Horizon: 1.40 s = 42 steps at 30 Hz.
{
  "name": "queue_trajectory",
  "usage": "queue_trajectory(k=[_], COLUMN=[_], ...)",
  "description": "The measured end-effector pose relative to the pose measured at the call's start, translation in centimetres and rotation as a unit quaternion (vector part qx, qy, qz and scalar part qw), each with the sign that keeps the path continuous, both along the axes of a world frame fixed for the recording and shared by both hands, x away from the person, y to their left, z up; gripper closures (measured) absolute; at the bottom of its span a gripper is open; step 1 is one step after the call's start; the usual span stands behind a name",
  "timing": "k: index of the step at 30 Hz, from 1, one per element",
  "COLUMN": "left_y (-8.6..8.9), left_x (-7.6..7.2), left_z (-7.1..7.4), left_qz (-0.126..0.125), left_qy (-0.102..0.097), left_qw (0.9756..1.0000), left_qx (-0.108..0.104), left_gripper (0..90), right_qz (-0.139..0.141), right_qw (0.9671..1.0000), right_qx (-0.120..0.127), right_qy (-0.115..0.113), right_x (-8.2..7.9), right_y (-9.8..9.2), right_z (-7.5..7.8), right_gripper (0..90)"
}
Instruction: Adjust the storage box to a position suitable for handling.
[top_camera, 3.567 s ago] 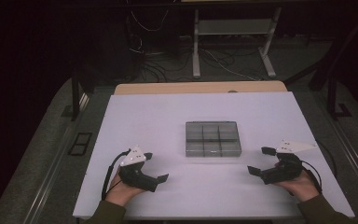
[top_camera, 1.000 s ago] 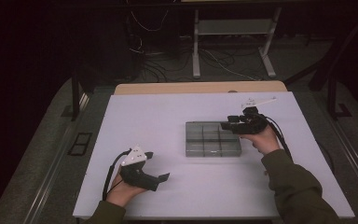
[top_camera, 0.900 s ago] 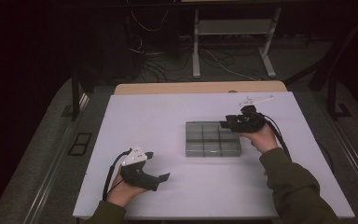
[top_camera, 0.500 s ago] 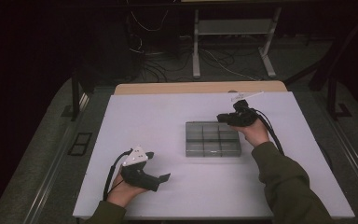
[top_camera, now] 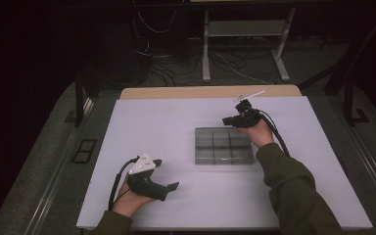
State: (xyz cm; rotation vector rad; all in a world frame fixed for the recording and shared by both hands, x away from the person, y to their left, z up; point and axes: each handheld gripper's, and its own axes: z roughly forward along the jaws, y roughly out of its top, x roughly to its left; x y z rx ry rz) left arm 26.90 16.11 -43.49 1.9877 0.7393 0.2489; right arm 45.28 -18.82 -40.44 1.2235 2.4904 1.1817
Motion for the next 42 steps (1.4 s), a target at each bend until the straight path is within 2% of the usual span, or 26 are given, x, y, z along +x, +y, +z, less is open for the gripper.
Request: queue_trajectory(k=[8, 22, 42], left_y=[0.0, -0.1, -0.2], left_x=[0.0, -0.1, -0.1], left_z=[0.0, -0.1, -0.2], left_qz=[-0.001, -0.007, -0.009], left_qy=[-0.001, 0.005, 0.007], left_qw=[1.0000, 1.0000, 0.9999], left_qx=[0.000, 0.002, 0.004], left_gripper=[0.0, 0.0, 0.0], right_qz=[-0.001, -0.002, 0.033], right_qw=[0.9998, 0.9991, 0.9976], right_qx=[-0.013, -0.037, -0.057], right_qy=[0.015, 0.022, 0.019], right_x=[0.7, 1.1, -0.2], right_y=[0.7, 1.0, 1.9], right_z=[-0.9, -1.1, -0.8], right_gripper=[89.3, 89.4, 89.4])
